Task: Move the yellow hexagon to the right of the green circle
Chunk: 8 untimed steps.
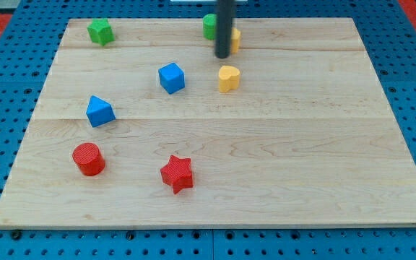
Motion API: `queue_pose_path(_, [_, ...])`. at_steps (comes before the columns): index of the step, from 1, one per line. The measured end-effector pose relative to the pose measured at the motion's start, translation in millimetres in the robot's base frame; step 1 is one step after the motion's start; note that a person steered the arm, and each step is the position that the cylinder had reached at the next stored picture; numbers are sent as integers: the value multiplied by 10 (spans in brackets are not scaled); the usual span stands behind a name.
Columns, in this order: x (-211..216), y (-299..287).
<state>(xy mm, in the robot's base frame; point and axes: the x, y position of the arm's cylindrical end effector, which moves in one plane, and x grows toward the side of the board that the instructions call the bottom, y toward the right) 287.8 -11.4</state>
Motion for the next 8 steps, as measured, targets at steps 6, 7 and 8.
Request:
queue_pose_path(6, [-432,1595])
queue_pose_path(7, [-432,1576])
queue_pose_path(8, [-432,1580])
